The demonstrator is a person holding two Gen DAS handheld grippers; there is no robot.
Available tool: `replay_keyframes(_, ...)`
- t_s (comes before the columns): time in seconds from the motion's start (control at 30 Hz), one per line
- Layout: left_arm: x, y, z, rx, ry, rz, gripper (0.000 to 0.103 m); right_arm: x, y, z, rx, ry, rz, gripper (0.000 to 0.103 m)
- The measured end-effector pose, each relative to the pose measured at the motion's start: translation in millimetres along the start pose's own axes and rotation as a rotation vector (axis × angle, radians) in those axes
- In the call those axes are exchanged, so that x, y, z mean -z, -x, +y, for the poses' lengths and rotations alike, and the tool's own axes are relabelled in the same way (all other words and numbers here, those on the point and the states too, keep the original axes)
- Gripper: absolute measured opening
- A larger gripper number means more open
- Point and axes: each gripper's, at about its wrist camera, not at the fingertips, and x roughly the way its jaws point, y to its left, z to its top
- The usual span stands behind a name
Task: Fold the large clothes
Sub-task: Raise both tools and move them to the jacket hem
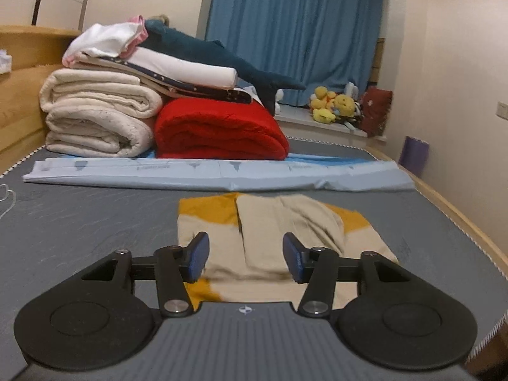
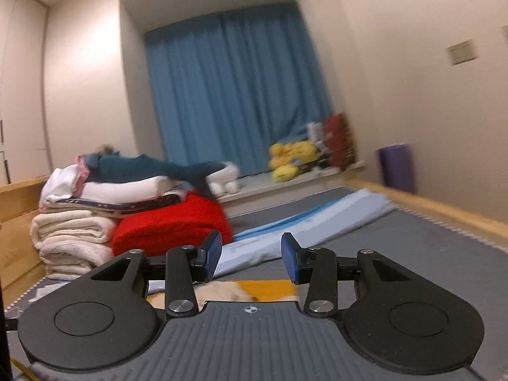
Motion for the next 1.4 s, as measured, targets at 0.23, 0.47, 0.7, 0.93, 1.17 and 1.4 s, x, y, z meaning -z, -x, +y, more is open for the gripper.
replay_keyframes(0.23, 80, 92, -2, -0.017, 0.017, -0.059, 0.069, 7, 106, -39, 0.099, -0.012, -0.049, 0.026)
replay_keyframes(0.47, 116, 113, -21, -0.103, -0.083, -0.024, 0.071, 43, 119, -52, 0.105, -0.017, 0.001, 0.027)
replay_keyframes(0.7, 152, 50, 16, -0.151, -0.012, 0.17, 0.019, 116, 53, -73, 0.156, -0.078, 0.2, 0.024)
replay_keyframes(0.93, 159, -11, 60, -0.174, 0.108, 0.333, 0.017, 164, -36, -82, 0.152, -0.036, 0.526, 0.023)
replay_keyframes(1.17, 181, -49, 105, -0.239, 0.239, 0.498, 0.034, 218, -71, -90, 0.257, 0.007, 0.758, 0.036)
replay_keyframes(1.4, 196, -55, 117, -0.243, 0.262, 0.575, 0.042, 231, -82, -100, 0.291, -0.046, 0.816, 0.054)
